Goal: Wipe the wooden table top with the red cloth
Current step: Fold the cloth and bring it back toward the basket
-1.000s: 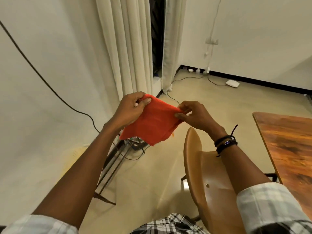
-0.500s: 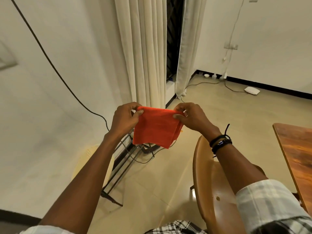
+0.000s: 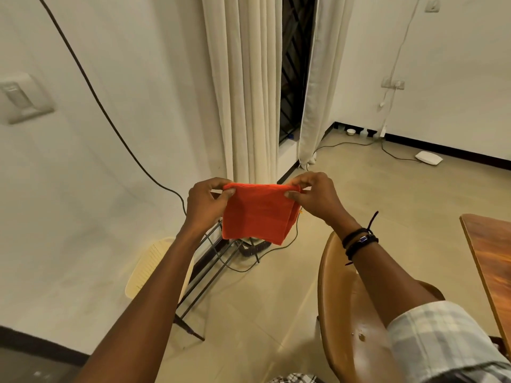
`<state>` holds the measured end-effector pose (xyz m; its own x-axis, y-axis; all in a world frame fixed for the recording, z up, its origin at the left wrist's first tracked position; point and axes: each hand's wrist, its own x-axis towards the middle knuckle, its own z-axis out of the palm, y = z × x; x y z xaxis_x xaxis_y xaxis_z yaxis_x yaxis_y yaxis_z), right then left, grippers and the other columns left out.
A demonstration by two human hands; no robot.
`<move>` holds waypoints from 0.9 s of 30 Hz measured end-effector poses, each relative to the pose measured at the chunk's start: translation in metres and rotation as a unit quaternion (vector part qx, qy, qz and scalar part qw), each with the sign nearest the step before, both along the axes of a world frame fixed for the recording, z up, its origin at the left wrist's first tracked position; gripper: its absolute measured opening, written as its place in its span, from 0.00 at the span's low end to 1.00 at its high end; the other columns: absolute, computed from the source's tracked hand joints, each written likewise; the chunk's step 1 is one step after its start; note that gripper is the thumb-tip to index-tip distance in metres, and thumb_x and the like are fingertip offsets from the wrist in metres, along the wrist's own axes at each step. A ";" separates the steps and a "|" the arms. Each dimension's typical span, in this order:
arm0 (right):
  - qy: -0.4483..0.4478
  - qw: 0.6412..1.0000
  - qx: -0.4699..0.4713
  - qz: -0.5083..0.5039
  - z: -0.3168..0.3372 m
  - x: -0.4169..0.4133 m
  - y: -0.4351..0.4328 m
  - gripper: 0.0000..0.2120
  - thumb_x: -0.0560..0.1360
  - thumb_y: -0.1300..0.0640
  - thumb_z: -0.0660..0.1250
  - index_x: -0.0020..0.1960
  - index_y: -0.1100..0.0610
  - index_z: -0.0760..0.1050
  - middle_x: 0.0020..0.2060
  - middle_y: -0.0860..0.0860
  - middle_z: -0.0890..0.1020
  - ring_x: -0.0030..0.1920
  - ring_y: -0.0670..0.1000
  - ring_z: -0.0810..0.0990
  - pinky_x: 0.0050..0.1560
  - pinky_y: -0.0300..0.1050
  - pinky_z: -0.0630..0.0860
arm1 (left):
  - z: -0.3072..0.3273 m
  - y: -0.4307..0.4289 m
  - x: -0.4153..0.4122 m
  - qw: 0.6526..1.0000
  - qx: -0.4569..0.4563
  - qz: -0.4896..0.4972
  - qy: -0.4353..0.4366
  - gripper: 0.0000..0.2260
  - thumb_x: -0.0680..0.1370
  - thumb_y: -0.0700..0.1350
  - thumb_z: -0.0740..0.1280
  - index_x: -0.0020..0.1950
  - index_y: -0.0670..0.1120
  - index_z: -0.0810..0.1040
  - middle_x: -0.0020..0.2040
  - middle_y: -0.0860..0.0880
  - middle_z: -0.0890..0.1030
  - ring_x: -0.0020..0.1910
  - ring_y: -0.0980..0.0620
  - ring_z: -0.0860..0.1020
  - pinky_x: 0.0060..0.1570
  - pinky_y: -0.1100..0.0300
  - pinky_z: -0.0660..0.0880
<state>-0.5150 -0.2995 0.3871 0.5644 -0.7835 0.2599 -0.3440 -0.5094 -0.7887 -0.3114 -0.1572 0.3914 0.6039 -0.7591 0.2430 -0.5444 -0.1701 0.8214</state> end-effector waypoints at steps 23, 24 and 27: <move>0.094 0.992 -0.003 0.085 -0.025 0.069 0.019 0.04 0.75 0.59 0.72 0.50 0.56 0.83 0.43 0.49 0.85 0.45 0.47 0.81 0.46 0.38 0.74 | -0.029 0.036 0.058 0.996 -0.001 0.061 0.070 0.07 0.76 0.38 0.72 0.53 0.46 0.82 0.47 0.50 0.84 0.39 0.52 0.85 0.49 0.51 0.83; 0.100 0.991 0.003 0.090 -0.029 0.081 0.022 0.04 0.75 0.59 0.72 0.49 0.56 0.82 0.43 0.50 0.85 0.46 0.48 0.81 0.46 0.39 0.74 | -0.033 0.039 0.069 0.997 0.006 0.062 0.053 0.06 0.76 0.39 0.72 0.51 0.48 0.81 0.47 0.51 0.83 0.39 0.53 0.85 0.48 0.52 0.83; 0.121 0.986 0.021 0.113 -0.047 0.130 0.036 0.03 0.75 0.61 0.70 0.47 0.54 0.79 0.42 0.48 0.82 0.44 0.47 0.80 0.41 0.39 0.73 | -0.055 0.052 0.113 0.996 0.026 0.088 0.004 0.09 0.76 0.40 0.73 0.47 0.54 0.78 0.50 0.50 0.80 0.42 0.52 0.83 0.48 0.53 0.82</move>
